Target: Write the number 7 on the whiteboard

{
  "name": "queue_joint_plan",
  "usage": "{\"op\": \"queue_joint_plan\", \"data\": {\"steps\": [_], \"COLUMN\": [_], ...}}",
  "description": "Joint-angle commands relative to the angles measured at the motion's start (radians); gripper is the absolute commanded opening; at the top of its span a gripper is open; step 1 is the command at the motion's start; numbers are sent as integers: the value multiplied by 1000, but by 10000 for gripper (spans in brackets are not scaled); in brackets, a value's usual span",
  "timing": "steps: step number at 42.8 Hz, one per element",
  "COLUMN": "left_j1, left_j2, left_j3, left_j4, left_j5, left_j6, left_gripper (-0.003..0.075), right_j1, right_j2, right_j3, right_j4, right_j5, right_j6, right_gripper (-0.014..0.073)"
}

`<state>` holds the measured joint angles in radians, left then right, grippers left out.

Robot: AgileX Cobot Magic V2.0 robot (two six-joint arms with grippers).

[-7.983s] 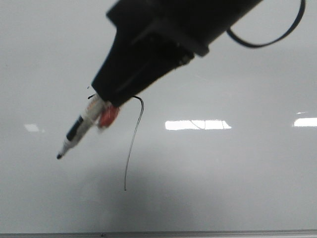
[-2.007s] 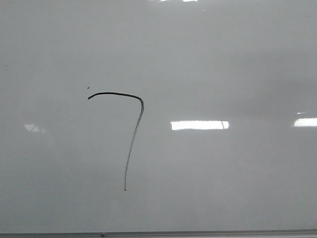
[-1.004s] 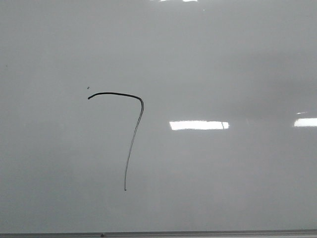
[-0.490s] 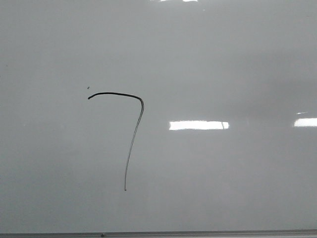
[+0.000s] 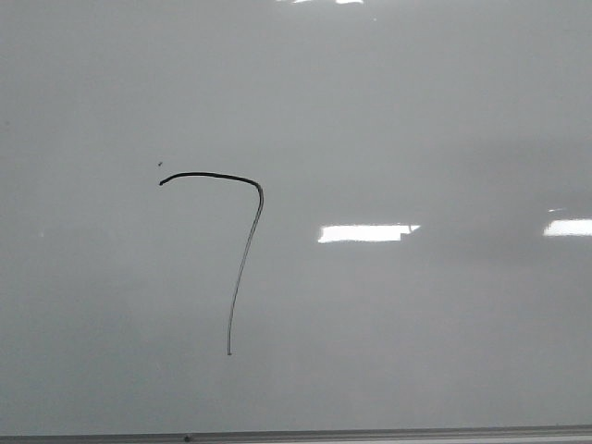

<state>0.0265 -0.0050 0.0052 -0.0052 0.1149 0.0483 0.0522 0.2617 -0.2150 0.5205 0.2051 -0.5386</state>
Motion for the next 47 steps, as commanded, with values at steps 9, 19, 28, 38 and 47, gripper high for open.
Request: {"op": "queue_joint_plan", "data": {"steps": [9,19,28,38,47], "left_j1": [1,1,1,1,1], "left_j2": [-13,-13,-13,-13,-13], "left_j3": [5,5,5,5,5], "left_j4": [-9,-9,-9,-9,-9], "left_j5": [-88,-88,-88,-88,-88], "left_j6": [-8,-8,-8,-8,-8], "left_gripper": [-20,-20,-20,-20,-20], "right_j1": [-107,-107,-107,-107,-107], "right_j2": [-140,-211,-292,-291,-291], "right_j3": [146,238,238,238,238], "right_j4": [-371,-401,-402,-402,-402], "right_j5": [-156,-189,-165,-158,-158], "right_j6": [494,517,517,517,517], "right_gripper": [-69,-69,-69,-69,-69]}}
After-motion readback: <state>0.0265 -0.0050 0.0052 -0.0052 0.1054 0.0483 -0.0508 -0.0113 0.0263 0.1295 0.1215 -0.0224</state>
